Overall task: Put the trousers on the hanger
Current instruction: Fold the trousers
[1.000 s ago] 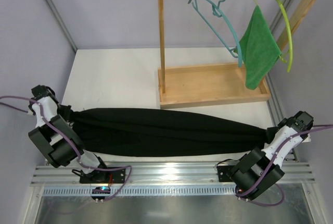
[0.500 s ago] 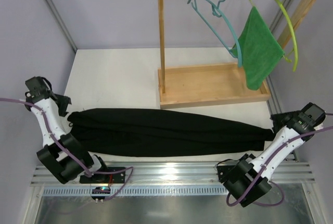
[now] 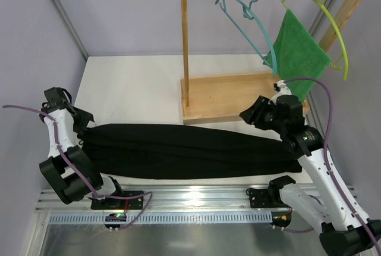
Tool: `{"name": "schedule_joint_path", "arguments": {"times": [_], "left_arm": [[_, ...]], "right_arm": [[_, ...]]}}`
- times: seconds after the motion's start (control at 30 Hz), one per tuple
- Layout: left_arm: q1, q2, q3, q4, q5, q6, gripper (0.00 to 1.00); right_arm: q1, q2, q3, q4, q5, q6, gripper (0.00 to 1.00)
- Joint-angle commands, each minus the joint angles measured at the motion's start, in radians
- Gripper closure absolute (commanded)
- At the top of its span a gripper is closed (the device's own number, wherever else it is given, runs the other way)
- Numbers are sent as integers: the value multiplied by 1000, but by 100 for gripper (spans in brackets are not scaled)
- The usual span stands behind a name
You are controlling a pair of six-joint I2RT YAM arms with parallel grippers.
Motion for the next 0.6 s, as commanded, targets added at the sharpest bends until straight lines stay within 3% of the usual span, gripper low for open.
{"name": "schedule_joint_path", "arguments": {"times": [0.0,0.07,0.13,0.3,0.43,0.57], "left_arm": [[11,26,-32,-28,-117,50,55],[23,37,-72,-19,-116,50,54],[40,58,-108,7,-101,37,54],[83,133,-161,-11,-142,6,62],[107,134,-173,-4,-187,7,63],[112,160,-187,27,-191,13,64]], "right_arm": [[308,83,40,171,132,-67,51],[438,144,79,180,261,-98,53],[573,250,92,223,274,-139,54],[682,491,119,353,211,-239,54],[792,707,172,372,191,-339,54],[822,789,185,435,166,-356,55]]}}
